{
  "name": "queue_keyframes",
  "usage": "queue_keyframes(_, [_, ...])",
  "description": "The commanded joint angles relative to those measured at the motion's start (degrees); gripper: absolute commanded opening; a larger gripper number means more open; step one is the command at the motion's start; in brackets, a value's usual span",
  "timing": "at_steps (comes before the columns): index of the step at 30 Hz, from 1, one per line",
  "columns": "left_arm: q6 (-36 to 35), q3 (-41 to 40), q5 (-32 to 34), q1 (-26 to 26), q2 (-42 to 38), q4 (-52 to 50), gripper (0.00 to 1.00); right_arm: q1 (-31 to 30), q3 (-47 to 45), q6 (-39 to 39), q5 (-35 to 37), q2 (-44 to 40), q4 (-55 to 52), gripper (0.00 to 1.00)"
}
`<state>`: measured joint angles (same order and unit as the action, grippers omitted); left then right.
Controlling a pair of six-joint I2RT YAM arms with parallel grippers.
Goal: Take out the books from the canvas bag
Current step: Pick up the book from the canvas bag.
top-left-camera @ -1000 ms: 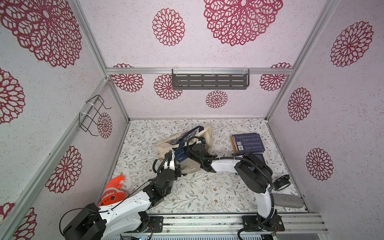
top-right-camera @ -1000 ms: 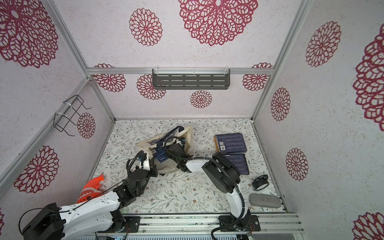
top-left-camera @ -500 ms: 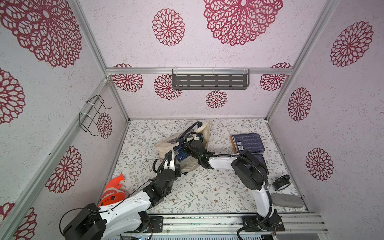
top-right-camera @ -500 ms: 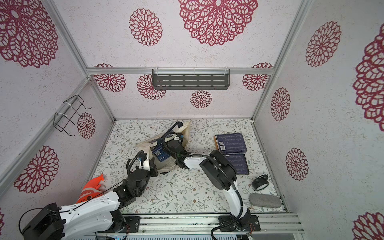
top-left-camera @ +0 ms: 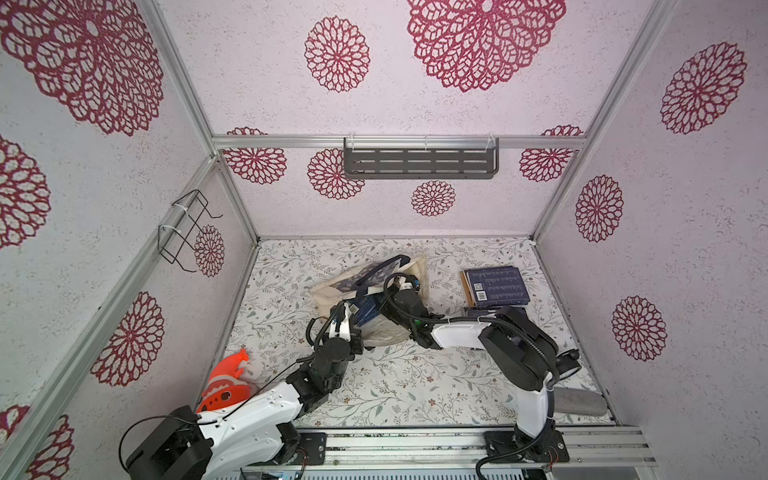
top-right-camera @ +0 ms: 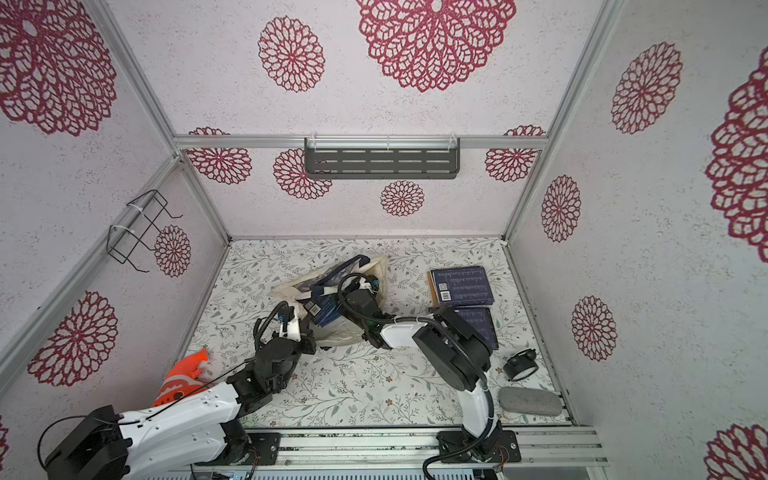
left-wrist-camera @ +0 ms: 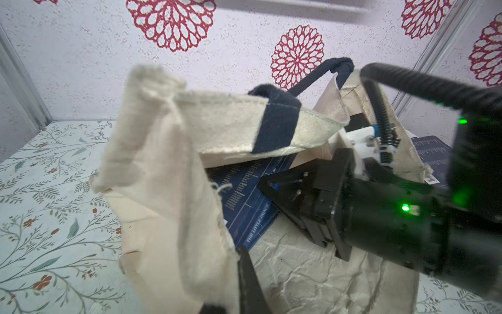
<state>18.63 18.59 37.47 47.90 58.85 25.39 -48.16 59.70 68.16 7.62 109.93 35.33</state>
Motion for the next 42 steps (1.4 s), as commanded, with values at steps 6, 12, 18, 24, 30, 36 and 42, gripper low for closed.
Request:
queue_keyframes(6, [-0.5, 0.5, -0.7, 1.3, -0.1, 2.9, 0.00, 0.3, -3.4, -1.9, 2.3, -9.0, -2.0, 0.41])
queue_keyframes(12, [-0.4, 0.5, -0.6, 1.3, 0.2, 2.8, 0.00, 0.4, -5.6, -0.5, 1.4, -7.7, 1.4, 0.45])
queue_keyframes(18, [-0.5, 0.7, -0.7, 1.3, 0.4, 2.8, 0.00, 0.4, -6.4, 1.1, 1.2, -7.0, 3.1, 0.43])
queue_keyframes(24, [-0.5, 0.7, -0.7, 1.3, 0.5, 2.8, 0.00, 0.2, -4.6, 3.4, 1.4, -5.9, -1.6, 0.41])
queue_keyframes(30, [-0.5, 0.7, -0.7, 1.3, 0.5, 2.8, 0.00, 0.3, -4.4, 8.0, -1.2, -1.7, 0.6, 0.40])
queue_keyframes(36, [-0.7, 0.7, -0.7, 1.3, 0.5, 2.7, 0.00, 0.4, -1.8, 8.6, -2.2, 2.0, 1.9, 0.39])
queue_keyframes(42, [-0.6, 0.6, -0.6, 1.3, 0.1, 2.7, 0.00, 0.5, -0.5, 7.6, -0.6, 4.4, 1.3, 0.39])
